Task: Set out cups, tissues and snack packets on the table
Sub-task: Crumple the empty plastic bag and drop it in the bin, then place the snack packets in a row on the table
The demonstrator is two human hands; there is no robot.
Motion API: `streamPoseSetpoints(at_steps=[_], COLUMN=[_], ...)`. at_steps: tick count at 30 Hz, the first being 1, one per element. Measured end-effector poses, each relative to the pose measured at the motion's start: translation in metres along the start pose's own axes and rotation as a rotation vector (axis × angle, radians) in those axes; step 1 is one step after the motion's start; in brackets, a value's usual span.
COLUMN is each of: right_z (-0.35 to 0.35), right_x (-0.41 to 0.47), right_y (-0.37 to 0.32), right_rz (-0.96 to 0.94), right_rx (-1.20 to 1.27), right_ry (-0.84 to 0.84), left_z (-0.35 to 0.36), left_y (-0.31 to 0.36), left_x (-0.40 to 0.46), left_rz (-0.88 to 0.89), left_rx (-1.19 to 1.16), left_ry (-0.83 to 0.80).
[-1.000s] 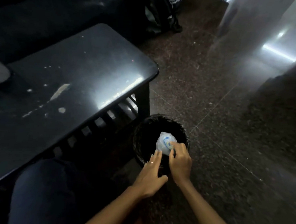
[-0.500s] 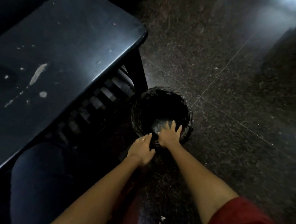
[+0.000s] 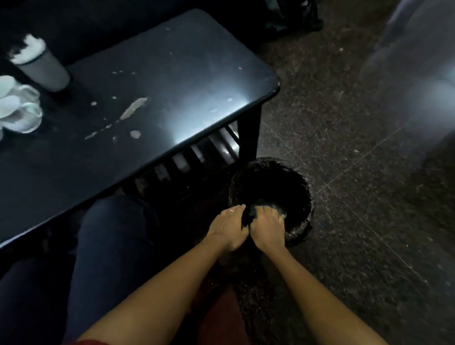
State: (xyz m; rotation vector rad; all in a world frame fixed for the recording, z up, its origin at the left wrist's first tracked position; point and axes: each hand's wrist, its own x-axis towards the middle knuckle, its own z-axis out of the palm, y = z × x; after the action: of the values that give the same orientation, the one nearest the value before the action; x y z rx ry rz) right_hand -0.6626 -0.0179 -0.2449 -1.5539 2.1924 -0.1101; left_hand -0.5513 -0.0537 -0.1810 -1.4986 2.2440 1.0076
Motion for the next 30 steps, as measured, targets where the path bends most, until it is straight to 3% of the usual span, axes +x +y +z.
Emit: streamPoseSetpoints(at_steps=[5,9,18,30], right_z=[-0.040,-0.084,-0.162,-0.150], right_x=[-0.006,-0.010,-0.039,-0.095], right_y=[-0.026,-0.069,-0.191,-0.343], right_rz=[-0.238,-0.424,-0.817,-1.131], right_rx=[-0.031,-0.006,-0.058,-0.030], right_ry=[0.114,0.165,0.114,0.034], left_z=[-0.037,-0.078,-0.156,-0.189], left_y=[-0.010,-0.035,-0.093,-0.205], left_x=[-0.025,-0.055,-0.131,-0.272], left_rz=[0.042,0.066,0.022,-0.170], left_rx=[-0.062,-0.134,-0.207,-0.230], left_ry=[0.080,0.237,0.529,0.755])
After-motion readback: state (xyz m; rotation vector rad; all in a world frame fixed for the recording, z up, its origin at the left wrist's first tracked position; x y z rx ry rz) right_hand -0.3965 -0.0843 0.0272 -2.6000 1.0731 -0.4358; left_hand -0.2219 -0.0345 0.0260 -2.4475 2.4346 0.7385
